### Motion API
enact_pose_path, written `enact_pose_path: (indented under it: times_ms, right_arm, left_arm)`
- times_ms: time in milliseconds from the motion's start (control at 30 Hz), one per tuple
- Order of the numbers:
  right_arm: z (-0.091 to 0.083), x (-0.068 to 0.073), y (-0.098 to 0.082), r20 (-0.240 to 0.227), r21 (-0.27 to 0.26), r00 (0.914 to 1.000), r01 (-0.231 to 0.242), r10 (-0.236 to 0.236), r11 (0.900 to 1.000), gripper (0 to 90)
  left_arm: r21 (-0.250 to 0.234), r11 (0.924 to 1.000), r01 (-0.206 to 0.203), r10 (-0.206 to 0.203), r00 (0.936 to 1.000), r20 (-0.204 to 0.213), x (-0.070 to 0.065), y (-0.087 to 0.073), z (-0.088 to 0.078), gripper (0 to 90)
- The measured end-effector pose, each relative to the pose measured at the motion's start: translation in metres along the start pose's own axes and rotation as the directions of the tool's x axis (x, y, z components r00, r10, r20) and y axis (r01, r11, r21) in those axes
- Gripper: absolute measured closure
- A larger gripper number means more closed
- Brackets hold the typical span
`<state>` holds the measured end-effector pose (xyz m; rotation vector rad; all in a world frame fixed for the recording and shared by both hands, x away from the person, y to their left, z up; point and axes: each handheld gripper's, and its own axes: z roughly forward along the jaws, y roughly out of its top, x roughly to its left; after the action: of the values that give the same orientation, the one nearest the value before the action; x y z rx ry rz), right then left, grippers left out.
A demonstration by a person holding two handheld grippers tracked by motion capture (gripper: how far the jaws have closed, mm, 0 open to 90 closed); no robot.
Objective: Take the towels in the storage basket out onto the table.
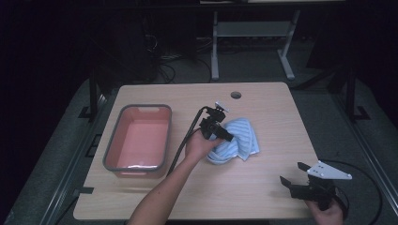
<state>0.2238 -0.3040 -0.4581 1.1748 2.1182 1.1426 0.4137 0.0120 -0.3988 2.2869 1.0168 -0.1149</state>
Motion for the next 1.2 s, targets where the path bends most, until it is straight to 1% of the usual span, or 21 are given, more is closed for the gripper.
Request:
enact_pose_path:
  times_ms: [100, 133, 167, 233, 267, 300, 367, 500, 533, 600, 667, 733, 833, 867, 900, 967, 1000, 1033, 1100, 1133, 1200]
  right_arm:
    - [0.000, 0.000, 0.000, 0.000, 0.000, 1.0000, 0.000, 0.000, 1.000, 14.1]
    - [0.000, 0.000, 0.000, -0.001, -0.001, 1.0000, -0.001, 0.001, 1.000, 14.1]
    - [0.000, 0.000, 0.000, 0.000, 0.001, 1.0000, -0.002, 0.002, 1.000, 14.1]
    - [0.000, 0.001, 0.000, -0.001, 0.002, 1.0000, -0.001, 0.001, 1.000, 14.1]
    - [0.000, 0.001, 0.000, -0.002, 0.003, 1.0000, -0.005, 0.005, 1.000, 14.1]
    - [0.000, 0.001, 0.000, -0.002, 0.003, 1.0000, -0.005, 0.005, 1.000, 14.1]
    - [0.000, 0.001, 0.000, -0.002, 0.002, 1.0000, -0.006, 0.006, 1.000, 14.1]
    - [0.001, 0.001, 0.000, -0.002, 0.003, 1.0000, -0.002, 0.002, 1.000, 14.1]
    - [0.001, 0.001, 0.000, -0.002, 0.003, 1.0000, -0.002, 0.002, 1.000, 14.1]
    - [0.001, 0.001, 0.000, -0.002, 0.004, 1.0000, -0.004, 0.004, 1.000, 14.1]
    - [0.002, 0.000, 0.000, -0.006, 0.008, 1.0000, -0.005, 0.005, 1.000, 14.1]
    - [0.001, 0.001, 0.001, -0.003, 0.006, 1.0000, -0.002, 0.002, 1.000, 14.1]
    - [0.002, 0.001, 0.000, -0.006, 0.007, 1.0000, -0.001, 0.001, 1.000, 14.1]
    - [0.002, 0.002, 0.000, -0.008, 0.010, 1.0000, -0.002, 0.002, 1.000, 14.1]
    - [0.003, 0.002, 0.000, -0.008, 0.010, 1.0000, 0.001, -0.001, 1.000, 14.1]
    - [0.003, 0.002, 0.001, -0.009, 0.011, 1.0000, 0.000, 0.000, 1.000, 14.1]
    - [0.003, 0.002, 0.001, -0.010, 0.008, 0.9999, 0.003, -0.003, 1.000, 14.1]
    - [0.003, 0.002, 0.002, -0.008, 0.004, 0.9999, 0.008, -0.008, 1.000, 14.1]
    - [0.004, 0.002, 0.002, -0.011, 0.011, 0.9999, 0.002, -0.002, 1.000, 14.1]
    - [0.005, 0.002, 0.001, -0.012, 0.011, 0.9999, 0.003, -0.003, 1.000, 14.1]
    - [0.007, 0.001, 0.001, -0.013, 0.016, 0.9999, 0.005, -0.005, 1.000, 14.1]
  left_arm:
    - [0.007, 1.0000, -0.006, 0.006, 1.0000, 0.000, 0.000, -0.002, 0.002, 56.5]
    - [0.008, 1.0000, -0.001, 0.001, 1.0000, -0.003, 0.000, -0.003, 0.002, 55.2]
    - [0.008, 1.0000, -0.002, 0.002, 1.0000, 0.003, 0.000, -0.003, 0.001, 52.9]
    - [0.001, 1.0000, 0.001, -0.001, 0.9999, 0.014, 0.001, -0.004, 0.001, 51.6]
    - [-0.007, 1.0000, 0.004, -0.004, 0.9996, 0.027, 0.001, -0.004, 0.000, 48.0]
    - [-0.010, 0.9999, 0.002, -0.001, 0.9995, 0.033, 0.001, -0.004, 0.000, 48.0]
    - [-0.008, 0.9999, -0.009, 0.009, 0.9997, 0.022, 0.000, -0.004, -0.002, 44.0]
    - [-0.017, 0.9998, -0.006, 0.007, 0.9998, 0.019, 0.002, -0.004, -0.006, 40.5]
    - [-0.016, 0.9998, -0.011, 0.011, 0.9998, 0.017, 0.002, -0.004, -0.006, 40.5]
    - [-0.020, 0.9998, -0.005, 0.005, 0.9998, 0.017, 0.002, -0.006, -0.007, 39.8]
    - [-0.015, 0.9997, -0.020, 0.020, 0.9998, 0.002, 0.001, -0.006, -0.008, 38.5]
    - [-0.027, 0.9995, -0.015, 0.016, 0.9999, 0.006, 0.000, -0.007, -0.010, 38.3]
    - [-0.043, 0.9989, -0.019, 0.019, 0.9998, 0.001, -0.002, -0.007, -0.014, 37.6]
    - [-0.043, 0.9988, -0.024, 0.024, 0.9997, 0.002, -0.003, -0.007, -0.016, 37.3]
    - [-0.045, 0.9984, -0.033, 0.033, 0.9994, -0.010, -0.005, -0.007, -0.018, 37.2]
    - [-0.049, 0.9983, -0.031, 0.030, 0.9994, -0.016, -0.006, -0.007, -0.019, 37.2]
    - [-0.051, 0.9981, -0.036, 0.035, 0.9993, -0.016, -0.005, -0.008, -0.020, 37.1]
    - [-0.056, 0.9980, -0.029, 0.028, 0.9995, -0.013, -0.006, -0.008, -0.021, 37.1]
    - [-0.054, 0.9978, -0.040, 0.039, 0.9991, -0.017, -0.006, -0.008, -0.024, 37.0]
    - [-0.073, 0.9971, -0.020, 0.019, 0.9998, -0.011, -0.007, -0.009, -0.024, 36.8]
    - [-0.074, 0.9969, -0.029, 0.028, 0.9995, -0.015, -0.006, -0.009, -0.026, 36.7]
